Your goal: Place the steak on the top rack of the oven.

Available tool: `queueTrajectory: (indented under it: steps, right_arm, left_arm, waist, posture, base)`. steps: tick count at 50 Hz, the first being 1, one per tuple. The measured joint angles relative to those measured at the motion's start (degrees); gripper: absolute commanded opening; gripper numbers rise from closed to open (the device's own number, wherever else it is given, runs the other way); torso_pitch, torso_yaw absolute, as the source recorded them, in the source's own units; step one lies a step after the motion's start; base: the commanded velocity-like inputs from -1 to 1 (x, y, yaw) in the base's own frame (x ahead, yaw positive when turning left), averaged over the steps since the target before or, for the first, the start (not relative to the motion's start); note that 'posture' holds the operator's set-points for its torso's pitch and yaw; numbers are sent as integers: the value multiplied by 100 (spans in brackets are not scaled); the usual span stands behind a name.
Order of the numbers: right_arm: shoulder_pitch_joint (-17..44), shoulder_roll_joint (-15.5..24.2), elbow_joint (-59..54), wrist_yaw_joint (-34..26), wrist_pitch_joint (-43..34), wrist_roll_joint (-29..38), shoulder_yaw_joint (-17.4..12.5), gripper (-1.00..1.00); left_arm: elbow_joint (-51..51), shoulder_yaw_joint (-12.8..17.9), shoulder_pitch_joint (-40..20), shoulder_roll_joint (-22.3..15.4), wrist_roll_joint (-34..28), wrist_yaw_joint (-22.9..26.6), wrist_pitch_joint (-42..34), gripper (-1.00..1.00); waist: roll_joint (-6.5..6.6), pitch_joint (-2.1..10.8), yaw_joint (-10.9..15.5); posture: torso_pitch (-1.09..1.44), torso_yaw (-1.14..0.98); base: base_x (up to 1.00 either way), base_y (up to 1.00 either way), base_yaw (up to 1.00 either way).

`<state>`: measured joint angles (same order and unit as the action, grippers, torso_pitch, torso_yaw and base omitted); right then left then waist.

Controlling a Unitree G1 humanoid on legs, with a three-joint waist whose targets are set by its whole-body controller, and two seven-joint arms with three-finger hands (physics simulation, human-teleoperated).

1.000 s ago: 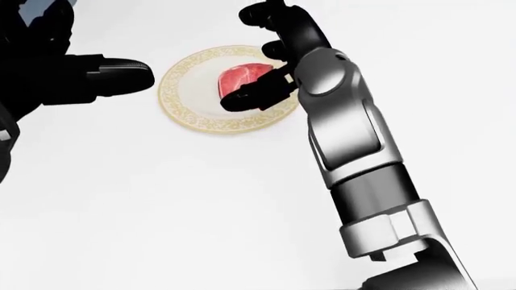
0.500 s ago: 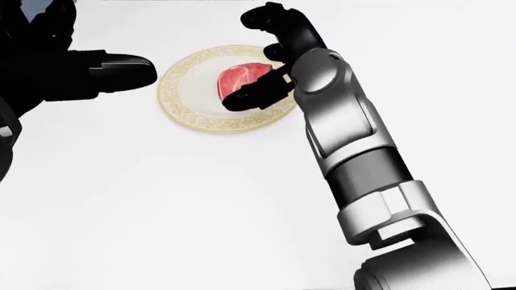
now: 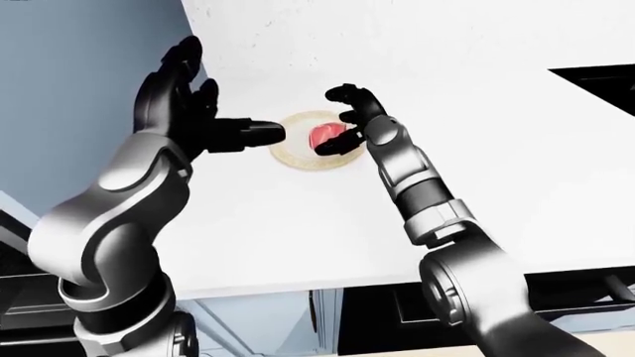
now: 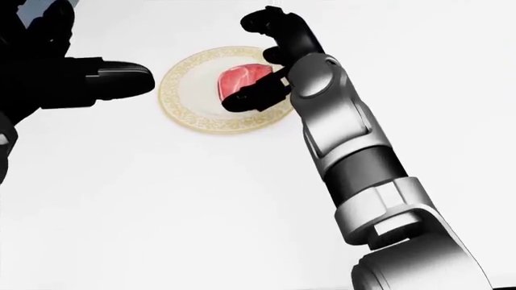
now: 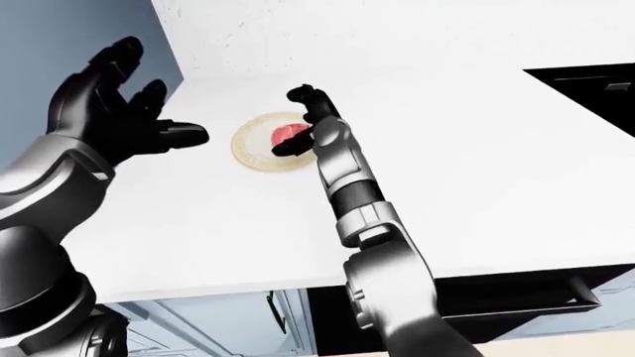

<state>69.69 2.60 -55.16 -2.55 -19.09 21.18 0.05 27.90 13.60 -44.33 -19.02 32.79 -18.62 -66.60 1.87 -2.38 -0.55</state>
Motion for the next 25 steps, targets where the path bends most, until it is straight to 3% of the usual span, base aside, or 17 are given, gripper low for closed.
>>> queueTrajectory:
  steps: [25]
  right_arm:
    - [153,-14,-653,404,459,-112,-41,34]
  left_arm:
    - [-100,-99,-50,80,-111,37,37,100]
  waist:
    - [0,3,-2]
  posture:
    - [0,0]
  base:
    - [0,0,0]
